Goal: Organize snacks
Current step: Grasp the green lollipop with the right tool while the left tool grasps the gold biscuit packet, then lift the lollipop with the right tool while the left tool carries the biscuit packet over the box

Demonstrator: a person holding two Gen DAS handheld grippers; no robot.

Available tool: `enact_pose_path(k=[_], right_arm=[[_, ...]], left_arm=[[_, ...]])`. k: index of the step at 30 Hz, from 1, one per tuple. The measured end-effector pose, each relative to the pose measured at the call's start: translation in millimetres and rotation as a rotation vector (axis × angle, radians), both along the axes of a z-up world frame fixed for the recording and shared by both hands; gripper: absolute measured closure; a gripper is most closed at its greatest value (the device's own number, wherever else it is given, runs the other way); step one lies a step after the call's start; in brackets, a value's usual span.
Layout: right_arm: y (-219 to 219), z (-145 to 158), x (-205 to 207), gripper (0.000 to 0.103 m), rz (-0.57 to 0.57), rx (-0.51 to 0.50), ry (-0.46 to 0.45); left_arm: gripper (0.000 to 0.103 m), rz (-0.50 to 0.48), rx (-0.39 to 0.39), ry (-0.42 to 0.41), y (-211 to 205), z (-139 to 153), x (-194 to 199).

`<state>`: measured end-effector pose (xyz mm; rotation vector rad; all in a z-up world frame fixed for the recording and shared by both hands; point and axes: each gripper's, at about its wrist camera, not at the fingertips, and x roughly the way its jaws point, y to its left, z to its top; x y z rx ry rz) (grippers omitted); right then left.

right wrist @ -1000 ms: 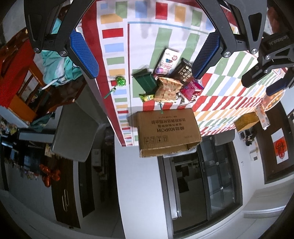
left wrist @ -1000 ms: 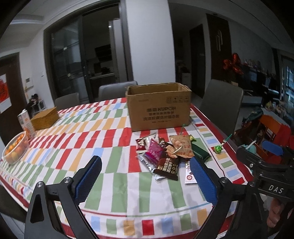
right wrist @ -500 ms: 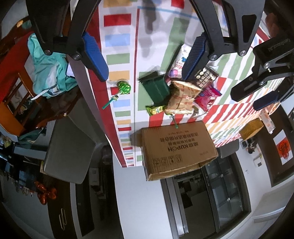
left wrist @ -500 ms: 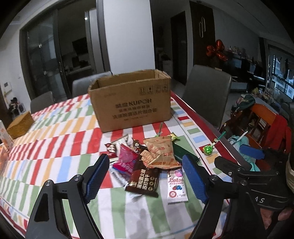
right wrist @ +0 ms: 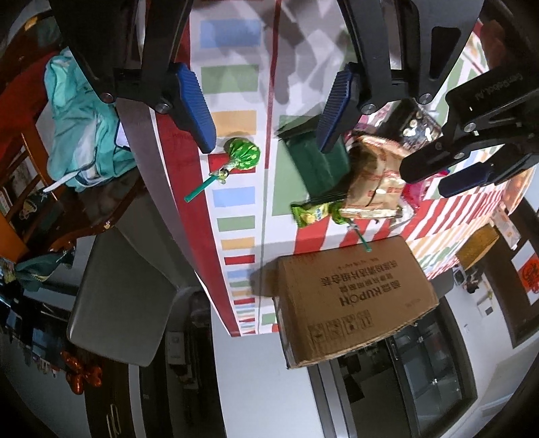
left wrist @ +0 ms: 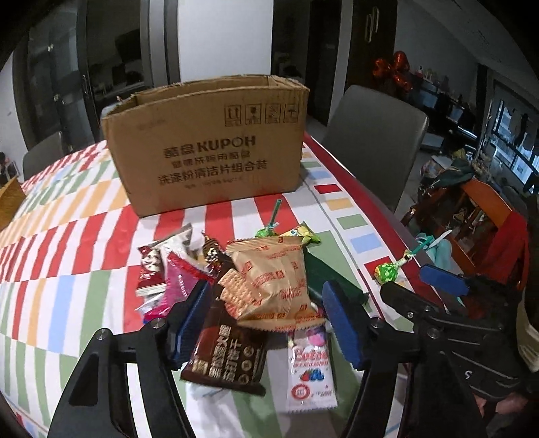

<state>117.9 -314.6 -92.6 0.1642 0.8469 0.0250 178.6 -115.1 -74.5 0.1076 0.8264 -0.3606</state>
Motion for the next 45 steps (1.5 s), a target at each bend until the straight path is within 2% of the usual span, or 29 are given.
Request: enact_pose_path(k=[8,16,19,23,27,33,45], right_arm=[[-1.2,-15.0,18.5,0.054,0.015,0.01,0.05],[-2.7,-22.3,29.7,0.061,0.016,0.015,0.071],[-3.3,-25.8,34.8,0.067,0.014,0.007,0.085],[-3.5,-27.7,38.5,0.074,0.014,-0.003,0.088],[-1.0,-27.7,39.5,0.075,0.027,-0.013,0.086],[5.1,-15.0,31.4,0.075,0.053,0.011,0.066],[24.6,36.4,13.7,0.075,0.116,0.013,-0.051]], left_arm=[[0.042,-0.014,-0.003,0.045,-8.0,-11.4,17.1],[0.048,-0.028,-0.01,0.098,-13.8,-23.4,27.3],[0.055,-0.033,-0.013,0.127,-14.2,-28.8,30.0],[0.06,-0.039,-0.029,0.139,-12.6,-31.0,30.3],[0.061,-0.047,-0.033,0.135,-11.8,-29.1,28.0],[0.061,-0.04,-0.059,0.118,-5.8,-17.5,22.3],[0.061,-0.024,-0.095,0.014,13.0,26.3,0.7]])
